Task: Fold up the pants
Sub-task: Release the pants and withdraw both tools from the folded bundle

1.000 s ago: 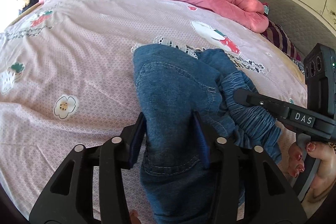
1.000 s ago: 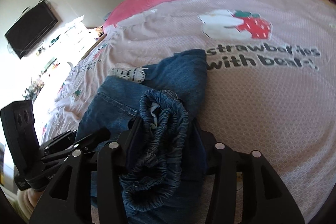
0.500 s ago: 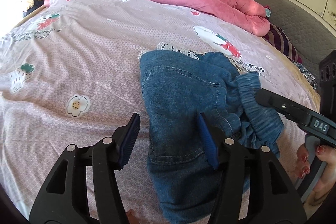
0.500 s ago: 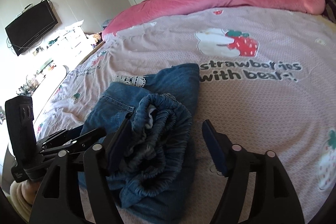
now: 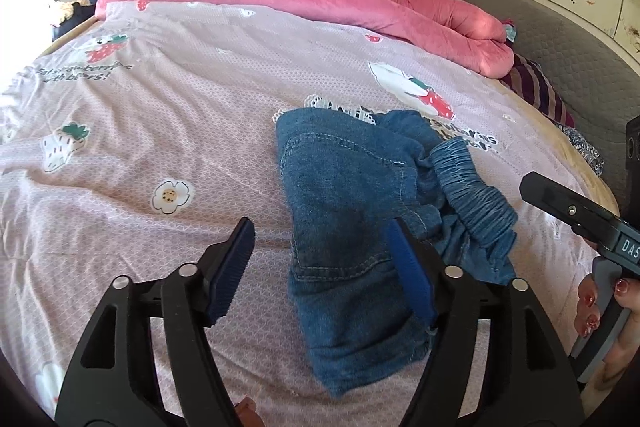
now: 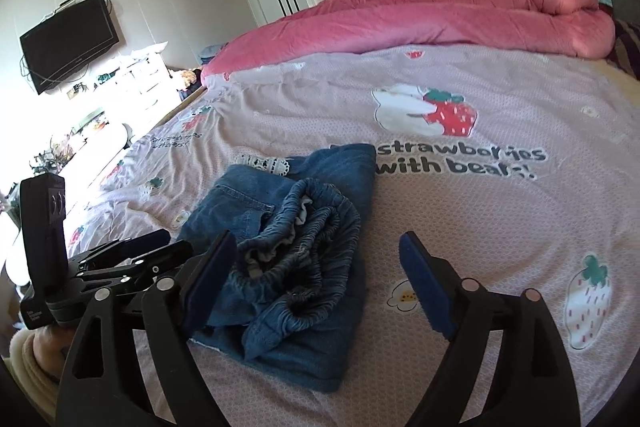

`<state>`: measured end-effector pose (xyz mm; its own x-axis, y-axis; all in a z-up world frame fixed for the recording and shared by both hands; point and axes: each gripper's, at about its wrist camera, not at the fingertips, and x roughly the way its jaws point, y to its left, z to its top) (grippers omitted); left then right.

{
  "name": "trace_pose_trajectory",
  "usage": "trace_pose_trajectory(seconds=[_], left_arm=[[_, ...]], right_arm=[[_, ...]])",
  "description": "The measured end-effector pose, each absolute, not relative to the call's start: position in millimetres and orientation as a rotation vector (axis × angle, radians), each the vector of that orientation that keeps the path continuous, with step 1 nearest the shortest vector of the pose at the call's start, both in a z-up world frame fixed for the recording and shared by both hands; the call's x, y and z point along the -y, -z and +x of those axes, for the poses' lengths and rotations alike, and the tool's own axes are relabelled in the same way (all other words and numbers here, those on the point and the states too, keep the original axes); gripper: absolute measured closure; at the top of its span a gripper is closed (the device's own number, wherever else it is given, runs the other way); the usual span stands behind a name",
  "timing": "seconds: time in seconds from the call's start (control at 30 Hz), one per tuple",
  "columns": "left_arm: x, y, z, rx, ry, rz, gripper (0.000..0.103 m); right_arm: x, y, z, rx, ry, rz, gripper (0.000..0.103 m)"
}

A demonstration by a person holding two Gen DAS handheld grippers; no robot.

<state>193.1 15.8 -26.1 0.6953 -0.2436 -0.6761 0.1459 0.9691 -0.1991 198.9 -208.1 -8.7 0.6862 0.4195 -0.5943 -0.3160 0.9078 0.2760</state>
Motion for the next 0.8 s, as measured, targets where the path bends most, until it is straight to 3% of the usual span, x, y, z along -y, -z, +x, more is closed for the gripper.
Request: trace_pose_trajectory(seconds=[0.53,0.8], left_arm=[[-22,11,175,-0.738,0.203,-0.139,0.025],[-24,9,171,-0.733,0.181,-0.138,0.010]], right_arm=[[205,-8,183,-0.659,-0.396,0.126,0.009],[203,-10,182,-0.662,-0.386,0.116,0.005]])
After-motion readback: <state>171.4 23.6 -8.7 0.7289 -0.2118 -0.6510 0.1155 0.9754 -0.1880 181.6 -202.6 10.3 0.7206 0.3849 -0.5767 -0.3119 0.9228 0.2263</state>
